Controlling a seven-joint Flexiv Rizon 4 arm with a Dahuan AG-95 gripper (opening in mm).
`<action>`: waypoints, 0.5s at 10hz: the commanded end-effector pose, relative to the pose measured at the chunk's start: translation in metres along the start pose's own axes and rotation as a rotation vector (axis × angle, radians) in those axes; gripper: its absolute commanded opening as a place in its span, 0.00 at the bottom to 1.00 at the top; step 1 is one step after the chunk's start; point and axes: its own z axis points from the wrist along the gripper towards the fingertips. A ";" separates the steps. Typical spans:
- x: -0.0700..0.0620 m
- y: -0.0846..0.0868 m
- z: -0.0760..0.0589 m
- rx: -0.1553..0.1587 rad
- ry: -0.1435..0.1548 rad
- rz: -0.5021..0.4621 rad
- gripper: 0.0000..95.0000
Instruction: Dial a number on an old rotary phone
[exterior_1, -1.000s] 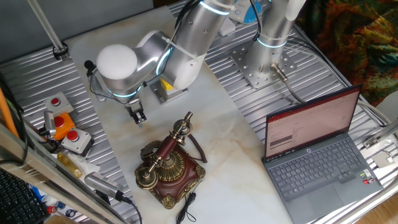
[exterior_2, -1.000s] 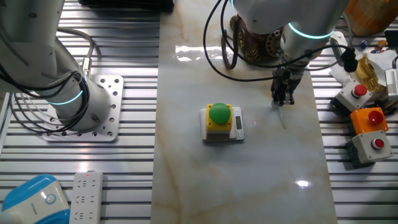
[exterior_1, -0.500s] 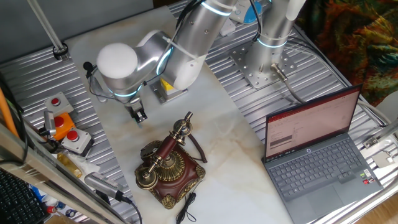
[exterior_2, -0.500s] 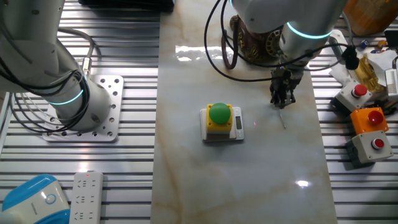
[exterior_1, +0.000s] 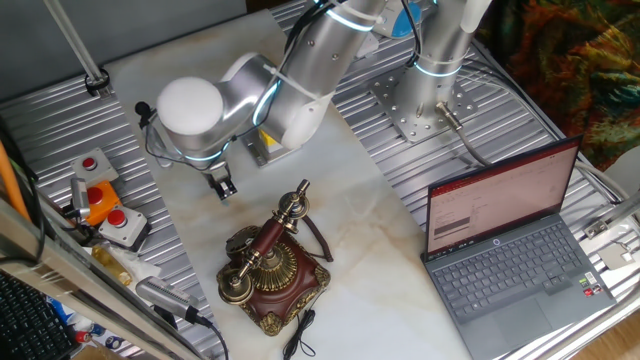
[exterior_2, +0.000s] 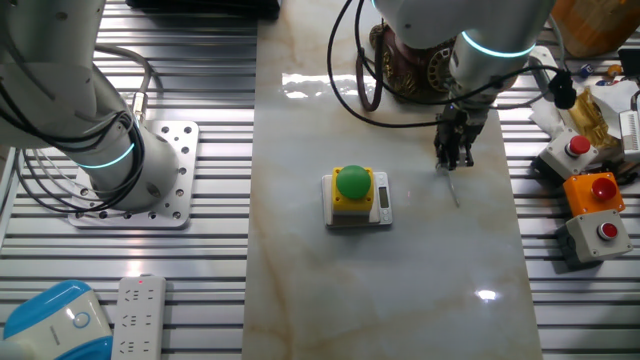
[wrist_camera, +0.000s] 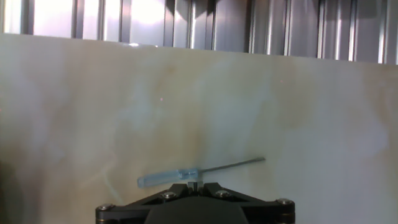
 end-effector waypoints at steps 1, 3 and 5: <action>-0.001 0.001 0.001 0.025 0.003 -0.066 0.00; -0.001 0.000 0.002 0.039 0.019 0.002 0.00; -0.001 0.000 0.002 0.044 0.022 -0.020 0.00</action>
